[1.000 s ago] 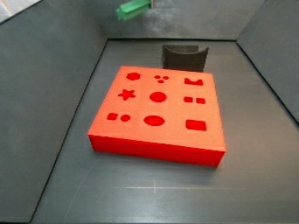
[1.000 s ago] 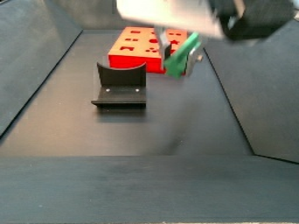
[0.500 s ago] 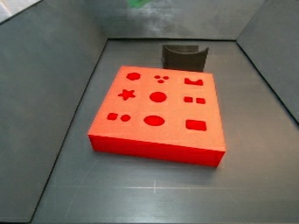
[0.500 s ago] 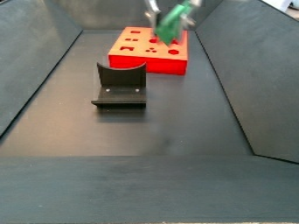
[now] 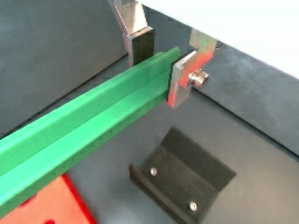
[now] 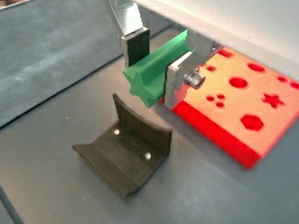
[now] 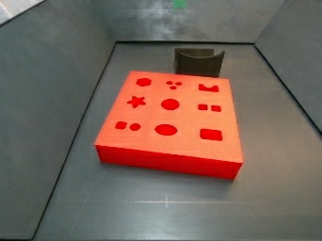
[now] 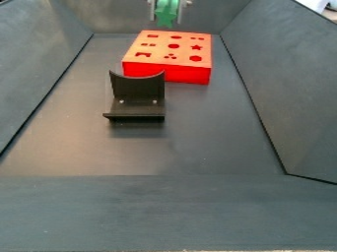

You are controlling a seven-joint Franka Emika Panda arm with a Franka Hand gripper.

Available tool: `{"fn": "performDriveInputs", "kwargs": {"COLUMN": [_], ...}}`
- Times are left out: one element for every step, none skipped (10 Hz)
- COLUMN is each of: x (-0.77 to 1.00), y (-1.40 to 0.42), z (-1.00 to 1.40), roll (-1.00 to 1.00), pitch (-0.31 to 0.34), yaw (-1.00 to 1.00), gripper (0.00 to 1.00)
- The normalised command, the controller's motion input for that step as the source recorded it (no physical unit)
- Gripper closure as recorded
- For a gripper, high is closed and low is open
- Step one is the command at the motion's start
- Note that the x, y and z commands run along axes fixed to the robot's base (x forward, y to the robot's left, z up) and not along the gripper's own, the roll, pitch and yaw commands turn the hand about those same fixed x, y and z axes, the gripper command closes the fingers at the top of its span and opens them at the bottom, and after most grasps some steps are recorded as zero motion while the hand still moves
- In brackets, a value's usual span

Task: Pick up the star object. Move up. Place the star object on the fixture. Regrasp the star object. Move to above the board. Insert the star object.
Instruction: Place the star object on the fixture.

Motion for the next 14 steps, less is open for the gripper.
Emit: {"fn": "performDriveInputs", "kwargs": {"x": [0.75,0.67,0.56,0.50,0.35,0.29,0.19,0.35,0.27,0.23,0.15,0.12,0.10,0.09], "y": [-0.11,-0.06,-0.04,-0.03,-0.01,-0.01,-0.01,0.56,0.54,0.43,0.22,0.15,0.09,0.07], "z": [0.02,0.02,0.01,0.01,0.01,0.01,0.01,-0.30,-0.28,-0.19,-0.07,-0.04,-0.04,-0.02], "roll": [-0.20,-0.16,-0.12,-0.12,-0.10,-0.10,-0.09,-1.00,-1.00,-1.00,-1.00,-1.00,-1.00,-0.80], "pitch": [0.177,0.175,0.162,0.153,0.149,0.152,0.145,0.169,0.160,0.170,0.206,0.217,0.229,0.204], "yaw": [0.18,0.11,0.07,0.05,0.03,0.03,0.03,0.14,0.13,0.09,0.05,0.04,0.00,-0.05], "gripper": [1.00,1.00,1.00,1.00,1.00,1.00,1.00,1.00,1.00,1.00,1.00,1.00,1.00,1.00]}}
